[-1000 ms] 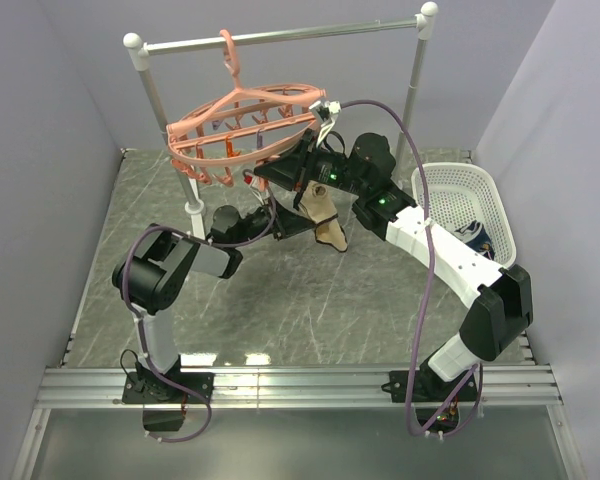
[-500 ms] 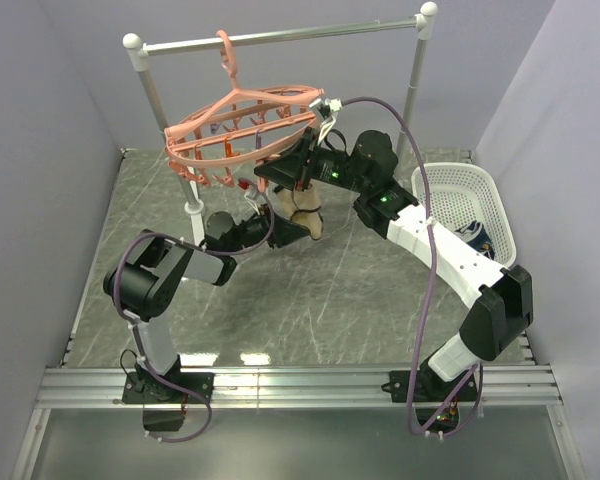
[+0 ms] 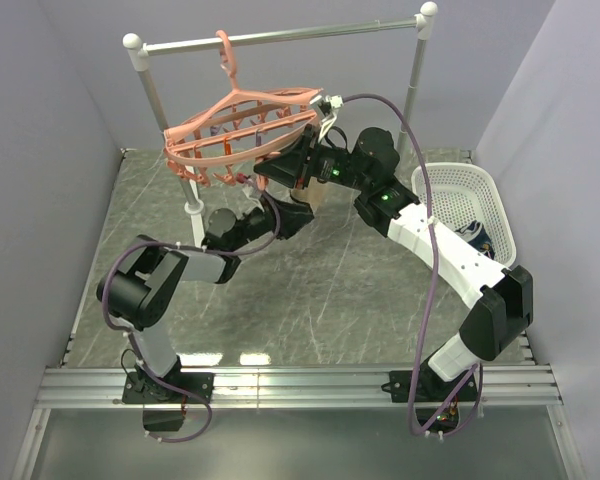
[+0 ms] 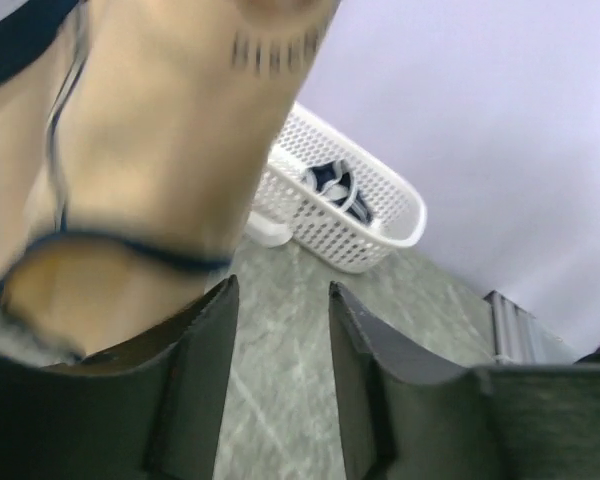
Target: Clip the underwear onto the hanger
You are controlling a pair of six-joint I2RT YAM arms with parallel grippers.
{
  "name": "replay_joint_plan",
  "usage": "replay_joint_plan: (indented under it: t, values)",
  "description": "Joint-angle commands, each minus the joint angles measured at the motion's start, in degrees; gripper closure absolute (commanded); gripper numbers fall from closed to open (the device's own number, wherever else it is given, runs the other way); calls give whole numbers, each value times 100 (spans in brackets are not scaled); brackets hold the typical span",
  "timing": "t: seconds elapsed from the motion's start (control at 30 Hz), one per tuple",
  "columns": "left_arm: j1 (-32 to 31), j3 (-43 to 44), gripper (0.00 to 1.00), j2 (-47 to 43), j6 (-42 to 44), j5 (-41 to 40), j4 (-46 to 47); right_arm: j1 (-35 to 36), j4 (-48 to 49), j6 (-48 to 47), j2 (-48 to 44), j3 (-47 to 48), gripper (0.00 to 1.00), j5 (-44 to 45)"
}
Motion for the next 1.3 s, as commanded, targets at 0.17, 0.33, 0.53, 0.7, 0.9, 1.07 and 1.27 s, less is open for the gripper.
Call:
replay_joint_plan:
  t: [0.17,0.33,0.53,0.7,0.9,1.07,1.27]
  values:
    - [39,-1493,42,-1216,727,-41,527,40,272,165,-112,276,100,-508]
    - [372,-2056,37,-1841,210,-488,-93,31,290,157,-112,285,100,-543]
    - [900,-1978,37,-1885,-487,-901,-106,40,378,218,-112,250,100,-684]
    - [970,-1504,29,-1386,-635,-1052,192,31,484,332,-60,232,100,-912]
    - [979,-485,17,-331,-1487,-806,675,40,440,324,28,381,100,-1211]
    - [918,481,11,635,-2235,-1104,448,40,492,359,55,417,100,-1448]
    - [681,1220,13,1260,-2279,-1175,676,49,510,394,90,417,100,-1580]
